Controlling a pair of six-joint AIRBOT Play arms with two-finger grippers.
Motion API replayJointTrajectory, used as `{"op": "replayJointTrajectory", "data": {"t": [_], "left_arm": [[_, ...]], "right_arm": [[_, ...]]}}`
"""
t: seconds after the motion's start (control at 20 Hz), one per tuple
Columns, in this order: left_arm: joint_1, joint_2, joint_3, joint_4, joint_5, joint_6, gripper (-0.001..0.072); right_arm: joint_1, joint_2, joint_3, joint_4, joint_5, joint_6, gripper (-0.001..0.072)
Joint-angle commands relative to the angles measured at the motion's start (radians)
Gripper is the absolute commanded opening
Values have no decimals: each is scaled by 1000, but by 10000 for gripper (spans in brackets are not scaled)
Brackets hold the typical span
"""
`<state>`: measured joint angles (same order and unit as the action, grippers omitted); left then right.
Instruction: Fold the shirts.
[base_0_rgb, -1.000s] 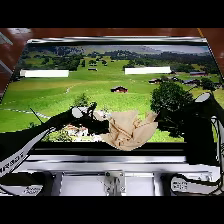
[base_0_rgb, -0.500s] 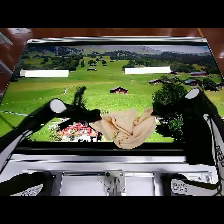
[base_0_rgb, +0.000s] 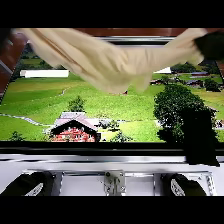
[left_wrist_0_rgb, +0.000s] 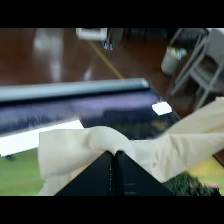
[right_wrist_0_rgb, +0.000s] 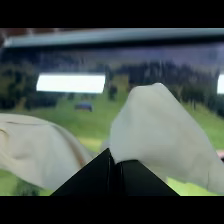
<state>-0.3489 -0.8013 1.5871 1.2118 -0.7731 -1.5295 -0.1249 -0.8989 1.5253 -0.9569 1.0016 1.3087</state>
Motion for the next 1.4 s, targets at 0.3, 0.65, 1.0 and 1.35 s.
{"op": "replayJointTrajectory", "data": {"t": [0.3,0.65,1.0,1.35], "left_arm": [[8,87,190,479,-375,-72,35],[8,72,-96,497,-423,-85,36],[8,-65,-557,324,14,-243,36],[8,-417,-611,268,248,-268,38]], "right_arm": [[0,212,115,-392,289,267,57],[1,38,-179,-381,509,269,58],[1,-350,-305,-216,-56,270,58],[1,-628,-305,35,-204,269,58]]}}
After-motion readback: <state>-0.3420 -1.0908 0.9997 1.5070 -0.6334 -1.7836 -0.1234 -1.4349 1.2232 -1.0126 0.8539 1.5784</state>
